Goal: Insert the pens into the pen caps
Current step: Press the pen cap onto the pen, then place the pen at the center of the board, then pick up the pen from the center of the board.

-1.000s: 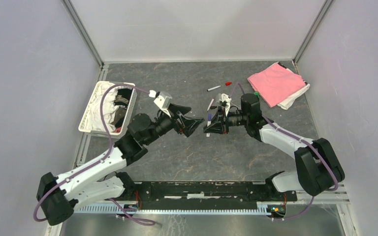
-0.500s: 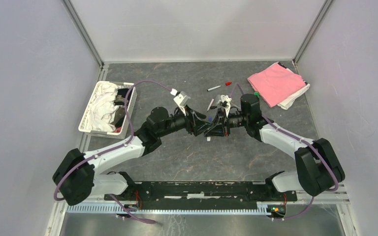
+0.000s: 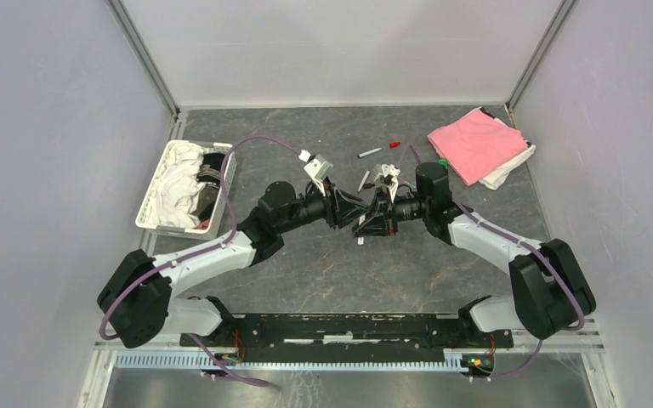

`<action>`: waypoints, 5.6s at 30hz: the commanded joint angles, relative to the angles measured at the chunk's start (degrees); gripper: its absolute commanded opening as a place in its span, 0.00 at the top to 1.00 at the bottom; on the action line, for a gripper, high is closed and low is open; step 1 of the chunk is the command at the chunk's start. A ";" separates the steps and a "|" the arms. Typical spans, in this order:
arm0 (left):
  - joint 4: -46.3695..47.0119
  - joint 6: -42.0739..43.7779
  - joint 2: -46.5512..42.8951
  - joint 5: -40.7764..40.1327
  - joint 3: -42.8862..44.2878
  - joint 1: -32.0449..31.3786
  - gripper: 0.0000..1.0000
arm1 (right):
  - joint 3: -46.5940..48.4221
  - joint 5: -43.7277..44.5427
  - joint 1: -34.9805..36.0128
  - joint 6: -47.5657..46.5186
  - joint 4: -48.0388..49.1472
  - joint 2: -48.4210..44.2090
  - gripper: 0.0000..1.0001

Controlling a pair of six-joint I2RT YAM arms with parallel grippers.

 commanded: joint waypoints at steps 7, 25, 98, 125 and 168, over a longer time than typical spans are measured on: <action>1.49 -0.33 1.47 3.83 3.19 0.19 0.80 | -0.11 -1.43 -0.24 1.60 2.92 0.05 1.00; -7.88 4.12 -2.78 4.98 -6.69 0.14 0.98 | -4.57 -0.14 -7.37 8.03 13.46 -5.29 1.00; -13.56 1.86 -20.83 -33.06 -7.52 -3.88 0.00 | 21.69 50.70 -16.26 -8.13 -20.27 23.55 0.45; -51.03 0.59 -17.10 0.40 38.10 37.01 0.00 | 41.64 43.47 -33.04 -27.32 -44.94 -25.10 0.02; -32.92 5.96 -5.74 -14.38 6.89 21.63 0.16 | 48.13 63.52 -1.48 1.16 -29.36 36.77 0.53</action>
